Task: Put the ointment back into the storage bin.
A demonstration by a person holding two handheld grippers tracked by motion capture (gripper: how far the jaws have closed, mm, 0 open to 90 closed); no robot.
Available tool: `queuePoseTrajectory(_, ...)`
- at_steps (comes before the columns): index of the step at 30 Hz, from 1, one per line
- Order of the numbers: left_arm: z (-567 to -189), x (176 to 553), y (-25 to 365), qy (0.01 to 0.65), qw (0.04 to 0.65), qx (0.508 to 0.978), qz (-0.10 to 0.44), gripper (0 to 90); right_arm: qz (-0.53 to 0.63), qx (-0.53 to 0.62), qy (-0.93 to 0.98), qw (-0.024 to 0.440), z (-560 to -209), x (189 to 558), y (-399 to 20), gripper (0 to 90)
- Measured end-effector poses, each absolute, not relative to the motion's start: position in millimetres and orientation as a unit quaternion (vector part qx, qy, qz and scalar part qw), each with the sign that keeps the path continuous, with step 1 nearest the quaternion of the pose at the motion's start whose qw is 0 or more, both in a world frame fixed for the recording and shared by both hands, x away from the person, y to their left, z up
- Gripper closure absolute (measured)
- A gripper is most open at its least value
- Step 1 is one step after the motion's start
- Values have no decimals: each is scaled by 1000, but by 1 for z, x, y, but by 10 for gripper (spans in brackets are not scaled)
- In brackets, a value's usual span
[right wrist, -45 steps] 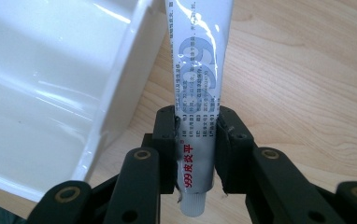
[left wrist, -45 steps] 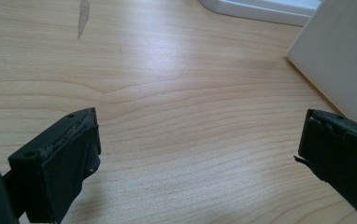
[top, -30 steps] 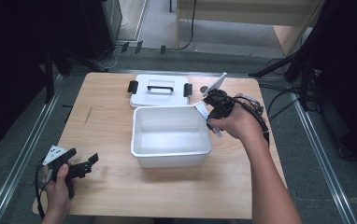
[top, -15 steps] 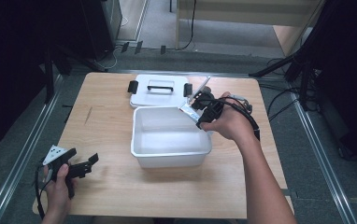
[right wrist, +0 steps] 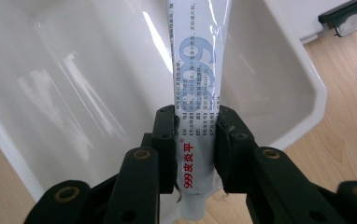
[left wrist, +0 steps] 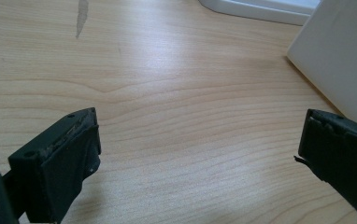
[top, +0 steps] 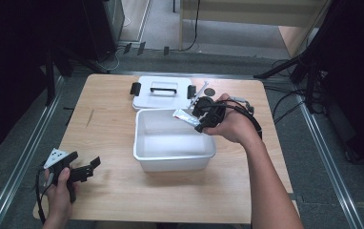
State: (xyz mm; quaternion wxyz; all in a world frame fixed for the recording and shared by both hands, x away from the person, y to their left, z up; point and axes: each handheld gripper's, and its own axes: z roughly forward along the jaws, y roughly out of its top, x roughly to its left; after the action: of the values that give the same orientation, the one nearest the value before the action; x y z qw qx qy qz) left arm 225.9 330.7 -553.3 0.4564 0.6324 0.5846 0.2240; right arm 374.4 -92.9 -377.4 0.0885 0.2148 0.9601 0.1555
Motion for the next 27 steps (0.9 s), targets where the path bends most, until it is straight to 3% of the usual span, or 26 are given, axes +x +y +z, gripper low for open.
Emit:
queuePoseTrajectory(14,-553,226,331,585,458,631,223,0,150,189,967,82,-383,375,-77,732)
queuePoseTrajectory(27,-553,226,331,585,456,633,222,0,118,173,975,70,-413,377,-77,731)
